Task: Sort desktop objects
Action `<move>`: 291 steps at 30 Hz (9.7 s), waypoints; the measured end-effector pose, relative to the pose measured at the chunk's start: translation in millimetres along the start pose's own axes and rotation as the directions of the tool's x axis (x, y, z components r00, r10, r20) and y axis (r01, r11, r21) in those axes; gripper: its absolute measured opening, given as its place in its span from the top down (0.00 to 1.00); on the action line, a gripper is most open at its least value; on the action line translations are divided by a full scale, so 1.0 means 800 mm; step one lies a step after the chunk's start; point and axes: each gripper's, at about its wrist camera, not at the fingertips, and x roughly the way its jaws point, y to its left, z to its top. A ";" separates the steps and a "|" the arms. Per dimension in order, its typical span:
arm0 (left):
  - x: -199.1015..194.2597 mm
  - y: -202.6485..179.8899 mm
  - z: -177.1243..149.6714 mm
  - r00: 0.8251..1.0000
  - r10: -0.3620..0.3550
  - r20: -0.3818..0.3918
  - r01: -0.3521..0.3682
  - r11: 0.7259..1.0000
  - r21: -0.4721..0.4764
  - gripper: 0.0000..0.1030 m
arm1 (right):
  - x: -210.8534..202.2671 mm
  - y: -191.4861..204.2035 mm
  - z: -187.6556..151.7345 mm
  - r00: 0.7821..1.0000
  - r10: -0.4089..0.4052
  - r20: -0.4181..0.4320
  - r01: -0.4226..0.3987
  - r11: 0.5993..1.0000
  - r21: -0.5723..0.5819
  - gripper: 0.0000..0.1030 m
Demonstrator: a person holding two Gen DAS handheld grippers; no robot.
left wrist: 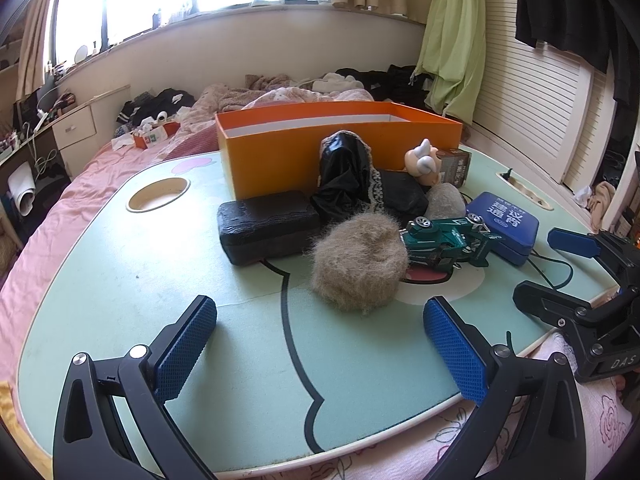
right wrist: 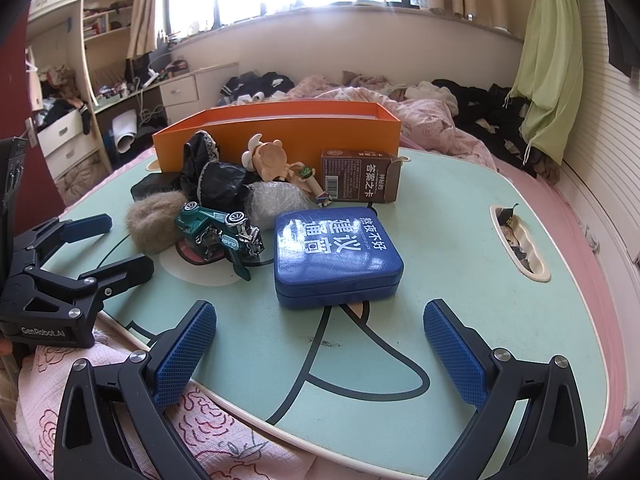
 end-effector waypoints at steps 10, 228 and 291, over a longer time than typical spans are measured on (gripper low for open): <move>-0.047 0.014 0.040 0.991 -0.091 0.098 0.094 0.995 -0.031 0.01 | -0.001 0.000 -0.001 1.000 0.000 0.000 0.000 1.000 0.000 0.00; 0.002 0.007 0.010 0.999 0.039 0.033 -0.038 0.999 -0.034 0.00 | -0.003 -0.018 0.000 0.998 0.013 0.058 -0.012 1.000 -0.008 0.00; 0.036 0.022 0.123 0.973 0.231 -0.019 -0.231 0.973 0.023 0.00 | 0.196 -0.089 0.231 0.912 0.000 -0.411 0.070 0.985 0.155 0.30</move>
